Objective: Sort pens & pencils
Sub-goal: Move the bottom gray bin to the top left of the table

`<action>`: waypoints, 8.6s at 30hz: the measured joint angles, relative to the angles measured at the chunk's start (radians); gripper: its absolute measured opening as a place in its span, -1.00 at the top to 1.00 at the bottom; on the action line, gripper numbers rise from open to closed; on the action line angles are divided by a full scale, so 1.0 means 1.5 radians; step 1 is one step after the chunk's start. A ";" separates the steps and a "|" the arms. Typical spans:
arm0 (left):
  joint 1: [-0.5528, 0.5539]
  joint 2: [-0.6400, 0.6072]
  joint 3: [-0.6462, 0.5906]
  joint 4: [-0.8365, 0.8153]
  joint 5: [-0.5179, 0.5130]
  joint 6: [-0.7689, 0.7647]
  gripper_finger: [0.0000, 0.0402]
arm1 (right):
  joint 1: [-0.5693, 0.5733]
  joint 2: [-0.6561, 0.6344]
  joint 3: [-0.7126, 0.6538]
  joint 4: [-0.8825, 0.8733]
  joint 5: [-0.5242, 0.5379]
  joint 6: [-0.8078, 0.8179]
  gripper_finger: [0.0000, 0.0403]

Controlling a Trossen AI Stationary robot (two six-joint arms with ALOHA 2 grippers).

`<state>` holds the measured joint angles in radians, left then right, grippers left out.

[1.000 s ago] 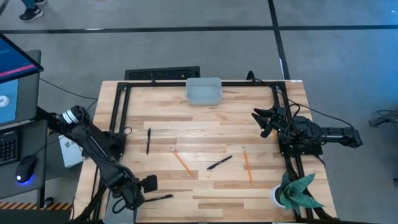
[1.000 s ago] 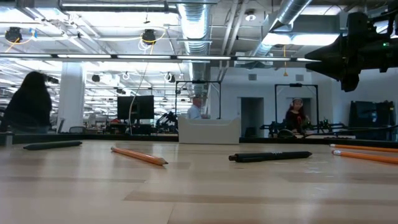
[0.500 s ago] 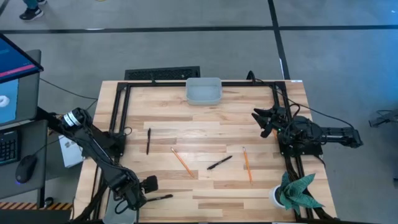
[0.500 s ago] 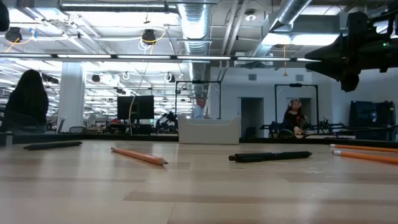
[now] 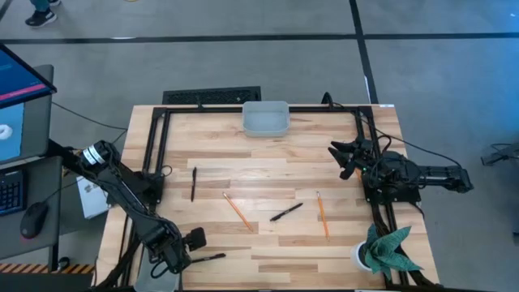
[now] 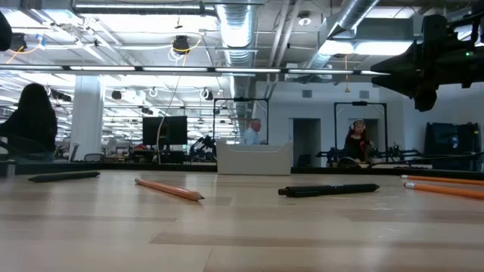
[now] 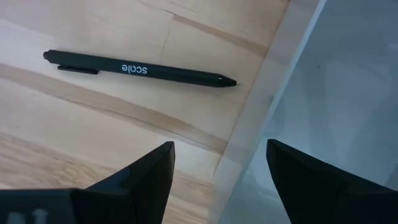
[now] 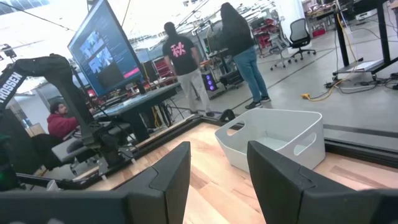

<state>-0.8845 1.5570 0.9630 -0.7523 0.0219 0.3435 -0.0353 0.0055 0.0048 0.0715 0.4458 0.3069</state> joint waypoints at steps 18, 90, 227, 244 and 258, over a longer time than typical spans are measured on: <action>0.015 0.000 0.000 -0.024 -0.007 0.009 -0.23 | 0.000 0.000 0.000 0.000 0.000 -0.001 0.09; 0.037 -0.001 0.001 -0.045 -0.018 -0.012 0.91 | 0.000 0.000 0.000 0.000 0.000 0.000 0.10; 1.229 0.295 0.448 -0.147 -0.107 0.417 1.00 | 0.000 0.000 0.000 0.000 0.000 -0.047 0.10; 1.217 0.354 0.451 -0.196 -0.135 0.396 1.00 | 0.000 0.000 0.000 0.000 0.000 -0.047 0.10; 1.213 0.357 0.464 -0.189 -0.136 0.413 1.00 | 0.000 0.000 0.000 0.000 0.000 -0.047 0.10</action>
<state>0.9344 2.0930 1.6588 -1.0352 -0.1818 0.9627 -0.0353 0.0055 0.0046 0.0718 0.4461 0.2363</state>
